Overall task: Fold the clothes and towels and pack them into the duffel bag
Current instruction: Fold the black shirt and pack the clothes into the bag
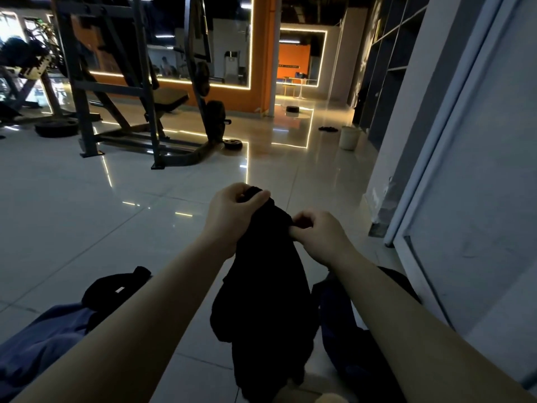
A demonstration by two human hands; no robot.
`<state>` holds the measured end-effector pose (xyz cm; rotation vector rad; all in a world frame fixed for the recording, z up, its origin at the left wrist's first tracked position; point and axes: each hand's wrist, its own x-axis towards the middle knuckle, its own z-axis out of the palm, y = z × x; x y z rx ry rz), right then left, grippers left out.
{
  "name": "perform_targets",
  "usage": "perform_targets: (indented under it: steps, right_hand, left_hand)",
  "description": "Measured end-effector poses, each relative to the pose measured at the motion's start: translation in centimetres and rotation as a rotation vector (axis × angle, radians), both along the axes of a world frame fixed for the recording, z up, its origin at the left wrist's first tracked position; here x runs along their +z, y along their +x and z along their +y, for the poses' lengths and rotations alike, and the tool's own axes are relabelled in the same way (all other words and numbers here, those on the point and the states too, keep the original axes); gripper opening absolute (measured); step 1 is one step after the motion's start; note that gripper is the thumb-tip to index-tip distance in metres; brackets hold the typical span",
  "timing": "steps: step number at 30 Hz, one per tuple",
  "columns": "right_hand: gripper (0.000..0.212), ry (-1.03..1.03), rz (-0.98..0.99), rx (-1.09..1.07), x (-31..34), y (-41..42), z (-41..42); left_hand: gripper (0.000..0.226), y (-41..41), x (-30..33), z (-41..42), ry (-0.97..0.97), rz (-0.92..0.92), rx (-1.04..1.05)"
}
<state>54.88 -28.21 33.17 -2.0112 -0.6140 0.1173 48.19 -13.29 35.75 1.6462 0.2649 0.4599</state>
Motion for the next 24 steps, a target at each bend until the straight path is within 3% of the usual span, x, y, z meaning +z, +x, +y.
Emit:
perform_targets:
  steps: [7,11,16,19,24]
  right_hand:
    - [0.011,0.280,0.098,-0.081,1.5,1.7,0.8]
    - [0.013,0.333,0.003,-0.102,2.2,1.9,1.1]
    - [0.007,0.322,-0.054,-0.002,2.8,1.0,1.9]
    - [0.007,0.305,-0.055,0.036,2.8,0.3,1.8]
    - [0.011,0.278,-0.161,-0.042,4.1,-0.1,1.2]
  left_hand:
    - [0.017,0.8,-0.1,2.8,-0.012,-0.016,0.025]
    - [0.040,1.1,-0.5,3.0,0.063,0.033,-0.068]
    - [0.026,0.4,-0.4,2.4,-0.020,-0.026,-0.307]
    - [0.021,0.2,-0.1,2.5,0.067,-0.014,-0.386]
    - [0.036,0.2,0.4,1.5,0.094,-0.012,-0.458]
